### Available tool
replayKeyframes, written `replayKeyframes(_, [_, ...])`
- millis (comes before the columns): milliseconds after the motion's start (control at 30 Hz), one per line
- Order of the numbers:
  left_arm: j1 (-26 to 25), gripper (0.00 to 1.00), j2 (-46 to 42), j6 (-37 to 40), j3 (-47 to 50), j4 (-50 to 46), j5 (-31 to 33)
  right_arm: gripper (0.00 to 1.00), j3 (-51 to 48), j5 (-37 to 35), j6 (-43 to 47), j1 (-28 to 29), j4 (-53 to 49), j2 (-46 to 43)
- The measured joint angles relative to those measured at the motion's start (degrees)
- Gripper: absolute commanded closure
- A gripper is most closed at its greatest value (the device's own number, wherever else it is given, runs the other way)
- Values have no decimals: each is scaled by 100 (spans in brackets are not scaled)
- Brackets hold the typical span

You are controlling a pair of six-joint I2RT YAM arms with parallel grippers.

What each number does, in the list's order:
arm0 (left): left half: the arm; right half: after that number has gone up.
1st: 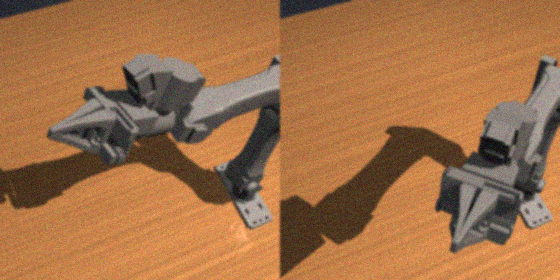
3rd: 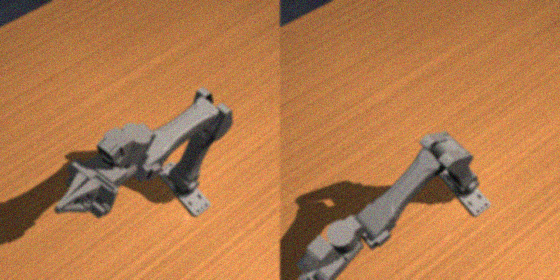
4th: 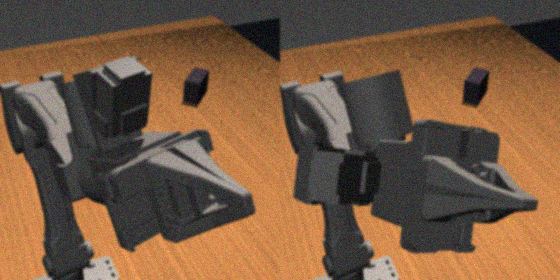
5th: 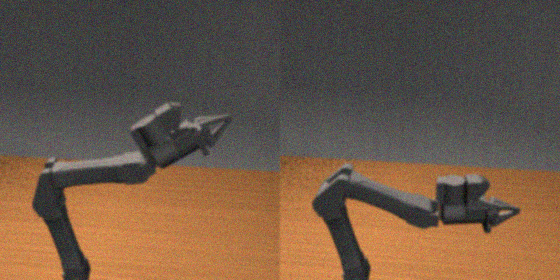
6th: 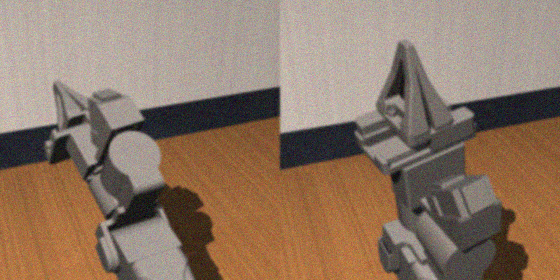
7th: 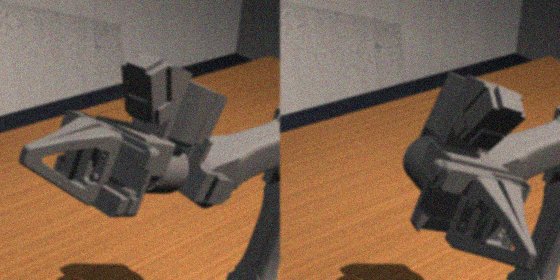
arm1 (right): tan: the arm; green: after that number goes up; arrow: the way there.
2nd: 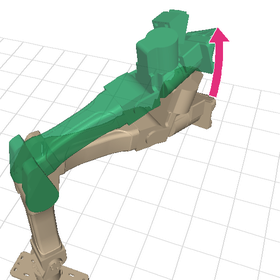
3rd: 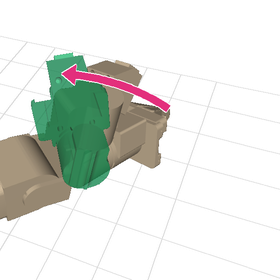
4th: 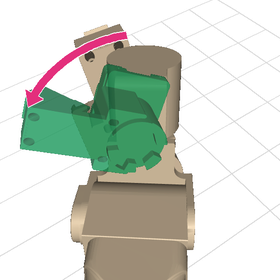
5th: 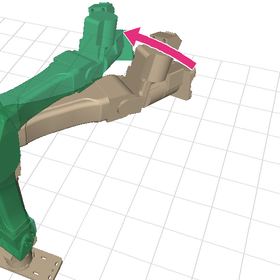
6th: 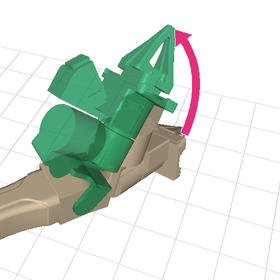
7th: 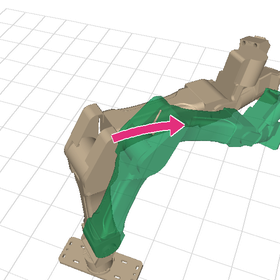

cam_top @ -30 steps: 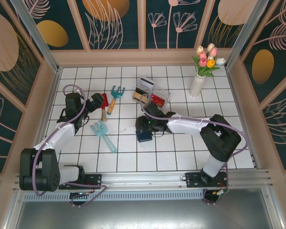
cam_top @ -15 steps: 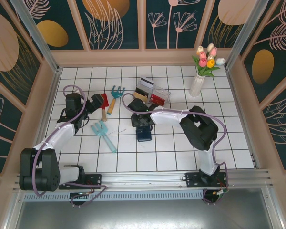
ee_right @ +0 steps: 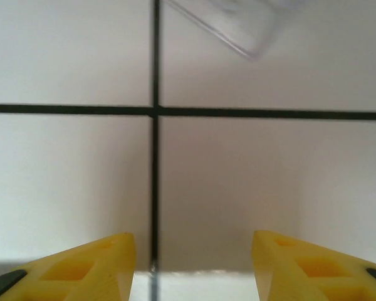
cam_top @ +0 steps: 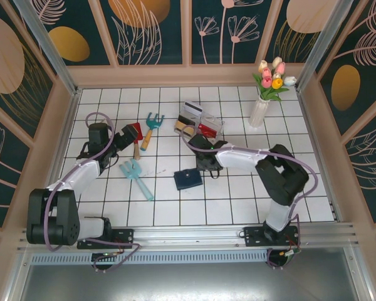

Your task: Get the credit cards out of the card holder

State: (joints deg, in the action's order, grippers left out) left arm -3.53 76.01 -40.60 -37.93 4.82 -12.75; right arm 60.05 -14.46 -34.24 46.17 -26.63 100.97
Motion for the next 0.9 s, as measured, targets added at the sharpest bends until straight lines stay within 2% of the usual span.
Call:
replayKeyframes(100, [-243,10,103,-11,-111,-256,-24,47,-358,404,-15,-44,87,-411])
replayKeyframes(233, [-890,18,256,-74,-334,-586,-28,47,-538,1054,94,-96,225,-796])
replayKeyframes(433, [-1735,34,391,-577,-284,-658,-42,51,-463,1849,358,-122,675,-798])
replayKeyframes(533, [-2122,45,422,-863,-175,-632,-76,53,-212,2028,398,-155,739,-507])
replayKeyframes(700, [-2575,56,483,-1093,101,-546,-319,57,-52,2151,393,-308,870,-205])
replayKeyframes(900, [-2852,63,960,-1049,229,-380,-758,61,-52,2282,393,-463,883,-26])
